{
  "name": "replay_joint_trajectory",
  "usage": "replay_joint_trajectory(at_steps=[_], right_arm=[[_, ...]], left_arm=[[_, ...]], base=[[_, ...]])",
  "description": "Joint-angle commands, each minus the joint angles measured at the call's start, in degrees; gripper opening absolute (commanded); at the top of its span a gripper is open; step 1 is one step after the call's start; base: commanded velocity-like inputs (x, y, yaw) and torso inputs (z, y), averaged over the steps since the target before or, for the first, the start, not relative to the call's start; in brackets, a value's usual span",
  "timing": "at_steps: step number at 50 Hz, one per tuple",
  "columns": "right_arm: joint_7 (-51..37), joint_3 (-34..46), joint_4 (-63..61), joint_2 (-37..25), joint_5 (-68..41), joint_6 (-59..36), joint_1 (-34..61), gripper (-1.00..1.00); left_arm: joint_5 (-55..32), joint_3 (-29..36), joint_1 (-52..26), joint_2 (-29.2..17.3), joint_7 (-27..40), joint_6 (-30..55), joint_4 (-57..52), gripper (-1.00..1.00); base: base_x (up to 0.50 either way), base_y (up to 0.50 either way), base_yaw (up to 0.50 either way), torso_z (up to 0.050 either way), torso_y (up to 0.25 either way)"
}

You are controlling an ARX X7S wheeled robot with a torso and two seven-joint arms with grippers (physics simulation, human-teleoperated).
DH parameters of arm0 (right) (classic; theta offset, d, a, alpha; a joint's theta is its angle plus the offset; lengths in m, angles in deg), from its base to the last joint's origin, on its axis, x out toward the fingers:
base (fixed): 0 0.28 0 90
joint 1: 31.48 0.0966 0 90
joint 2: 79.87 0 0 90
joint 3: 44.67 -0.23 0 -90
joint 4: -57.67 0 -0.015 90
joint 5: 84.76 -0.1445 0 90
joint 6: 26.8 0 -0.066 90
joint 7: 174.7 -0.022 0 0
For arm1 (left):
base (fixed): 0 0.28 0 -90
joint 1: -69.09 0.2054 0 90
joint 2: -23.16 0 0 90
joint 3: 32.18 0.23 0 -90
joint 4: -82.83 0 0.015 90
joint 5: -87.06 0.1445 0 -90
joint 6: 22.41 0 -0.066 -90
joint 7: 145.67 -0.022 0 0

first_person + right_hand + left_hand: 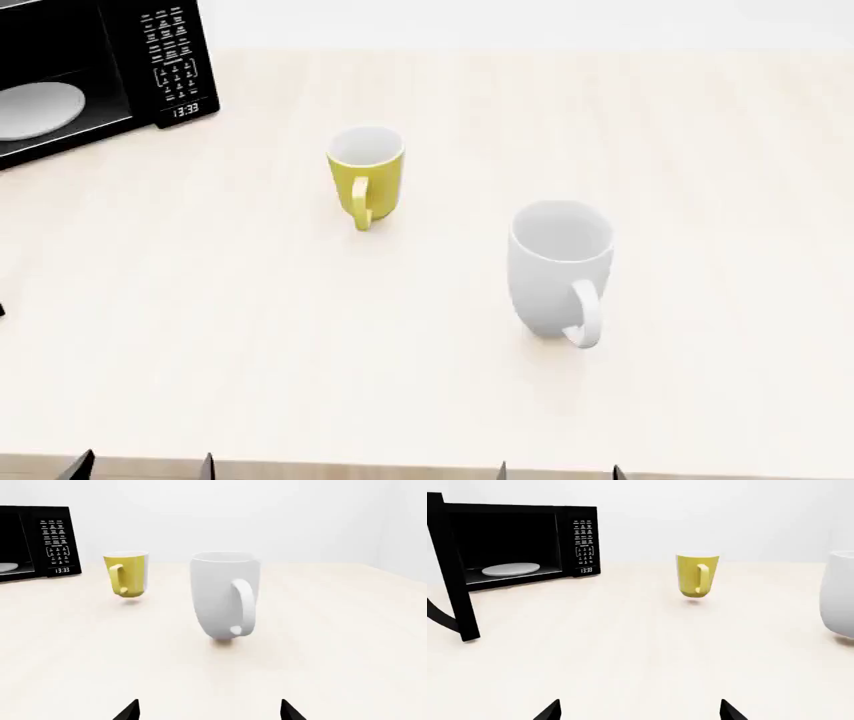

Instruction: Close the microwave.

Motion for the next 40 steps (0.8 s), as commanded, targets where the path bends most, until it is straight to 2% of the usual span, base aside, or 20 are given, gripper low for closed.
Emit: replay_joint_trajectory(at_steps=[1, 10, 22, 29, 30, 34, 40], right_arm=[[-0.9, 1.05, -0.1, -0.86, -1.34, 0.1, -0.1, 1.0], [-2.48, 2.67, 0.18, -2.19, -2.66, 0.29, 0.01, 1.0], [-4.44, 3.42, -3.39, -3.38, -4.57, -0.04, -0.34, 1.0], [-7.22, 1.34, -17.93, -3.84, -4.02, 16.04, -2.1, 1.0], [-7.77, 0.89, -19.77, -3.75, -3.17, 20.98, -2.45, 1.0], [-8.51, 0.6, -25.61, -4.32, -0.15, 30.08, -3.9, 1.0], [-9.29, 0.79, -25.65, -5.01, -1.1, 30.39, -3.78, 1.0]], left_arm=[[-0.77, 1.39, 0.23, -0.87, 0.92, -0.24, -0.21, 1.0], [-1.65, 2.92, -0.16, -2.18, 2.85, -2.16, 1.9, 1.0], [-0.9, 4.43, 0.24, -3.87, 5.56, -2.94, -0.51, 1.0], [7.46, 0.85, 3.96, -5.69, 13.63, -14.09, -21.01, 1.0], [9.24, -0.44, 4.78, -5.75, 15.25, -16.18, -24.77, 1.0], [9.36, -3.28, 5.94, -5.76, 17.34, -16.52, -32.7, 1.0], [8.49, -2.5, 6.29, -6.04, 17.32, -15.06, -34.66, 1.0]], base=[[0.0, 0.0, 0.0, 0.0, 0.0], [0.0, 0.0, 0.0, 0.0, 0.0], [0.0, 0.0, 0.0, 0.0, 0.0], [0.0, 0.0, 0.0, 0.0, 0.0], [0.0, 0.0, 0.0, 0.0, 0.0], [0.0, 0.0, 0.0, 0.0, 0.0], [0.0, 0.0, 0.0, 0.0, 0.0]])
